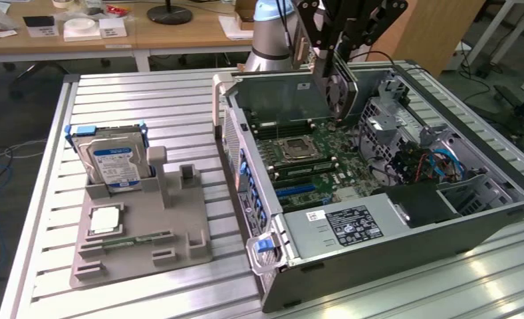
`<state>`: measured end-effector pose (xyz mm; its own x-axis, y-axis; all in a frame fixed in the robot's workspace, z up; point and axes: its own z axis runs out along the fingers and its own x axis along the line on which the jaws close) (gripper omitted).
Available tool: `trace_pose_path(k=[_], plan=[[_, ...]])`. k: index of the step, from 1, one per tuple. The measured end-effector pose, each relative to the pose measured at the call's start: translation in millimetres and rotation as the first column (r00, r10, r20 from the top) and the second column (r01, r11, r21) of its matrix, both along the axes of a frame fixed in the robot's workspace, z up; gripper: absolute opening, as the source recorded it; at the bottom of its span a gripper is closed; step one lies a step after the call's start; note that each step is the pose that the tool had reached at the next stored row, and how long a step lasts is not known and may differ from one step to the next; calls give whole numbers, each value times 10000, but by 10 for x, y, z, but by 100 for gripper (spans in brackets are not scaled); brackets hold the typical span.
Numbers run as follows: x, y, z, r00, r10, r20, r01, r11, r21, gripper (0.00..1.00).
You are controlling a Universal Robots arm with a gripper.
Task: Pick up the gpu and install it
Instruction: 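Pick up the gpu and move the gpu toward the slot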
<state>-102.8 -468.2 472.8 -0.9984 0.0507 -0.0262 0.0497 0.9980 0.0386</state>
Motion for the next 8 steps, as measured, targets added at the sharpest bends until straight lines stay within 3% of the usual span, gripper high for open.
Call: trace_pose_path(k=[8], plan=[[158,9,0,10000,-1,0,1,10000,0,27]])
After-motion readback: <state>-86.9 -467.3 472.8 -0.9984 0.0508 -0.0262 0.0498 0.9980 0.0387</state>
